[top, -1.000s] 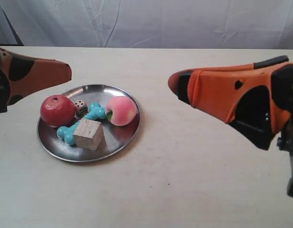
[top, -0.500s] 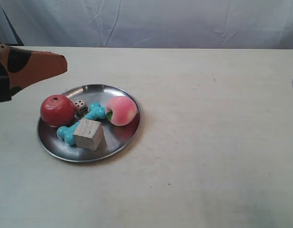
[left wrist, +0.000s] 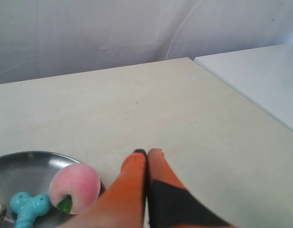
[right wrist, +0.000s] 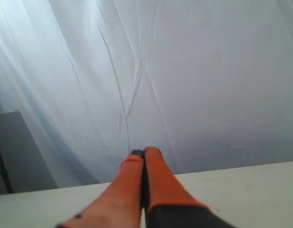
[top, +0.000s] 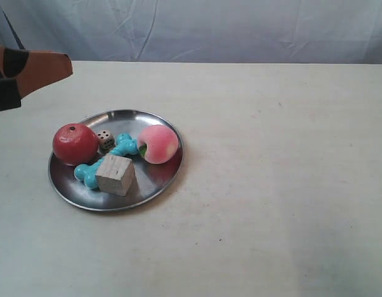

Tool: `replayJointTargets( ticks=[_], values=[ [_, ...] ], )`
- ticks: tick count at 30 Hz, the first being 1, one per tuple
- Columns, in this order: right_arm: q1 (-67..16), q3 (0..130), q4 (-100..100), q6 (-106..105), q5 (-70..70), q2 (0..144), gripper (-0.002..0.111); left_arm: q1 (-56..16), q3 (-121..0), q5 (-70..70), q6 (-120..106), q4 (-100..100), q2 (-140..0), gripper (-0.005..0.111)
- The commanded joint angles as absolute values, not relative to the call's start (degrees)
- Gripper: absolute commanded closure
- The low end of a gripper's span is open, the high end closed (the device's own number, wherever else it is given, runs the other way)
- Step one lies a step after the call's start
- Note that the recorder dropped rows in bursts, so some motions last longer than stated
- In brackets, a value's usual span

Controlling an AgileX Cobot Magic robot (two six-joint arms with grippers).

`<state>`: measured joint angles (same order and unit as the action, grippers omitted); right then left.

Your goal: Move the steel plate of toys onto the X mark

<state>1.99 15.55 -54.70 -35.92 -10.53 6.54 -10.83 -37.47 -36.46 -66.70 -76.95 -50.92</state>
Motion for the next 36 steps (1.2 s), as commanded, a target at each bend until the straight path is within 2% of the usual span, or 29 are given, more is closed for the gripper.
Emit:
replayJointTargets(
  ticks=[1,3,7,14,36],
  values=[
    [2.3,14.1,-30.3,-36.0,-10.5,6.3,0.108,-11.2,-37.2,-36.0,-66.6,-75.9,-50.6,0.107],
    [2.3,12.4,-13.9,-36.0,-10.1,6.3,0.108,-11.2,-37.2,-36.0,-66.6,-73.9,-50.6,0.107],
    [3.9,6.7,-16.6,-36.0,-8.5,4.9,0.108,-11.2,-37.2,-36.0,-66.6,-71.9,-50.6,0.107],
    [12.2,0.3,-3.9,-36.0,-11.9,0.0,0.108,-11.2,-37.2,-35.7,-66.6,-72.2,-50.6,0.107],
    [14.0,0.0,-3.4,-36.0,-15.3,0.0,0.108,-11.2,-37.2,-34.6,-66.6,-72.3,-50.6,0.107]
  ],
)
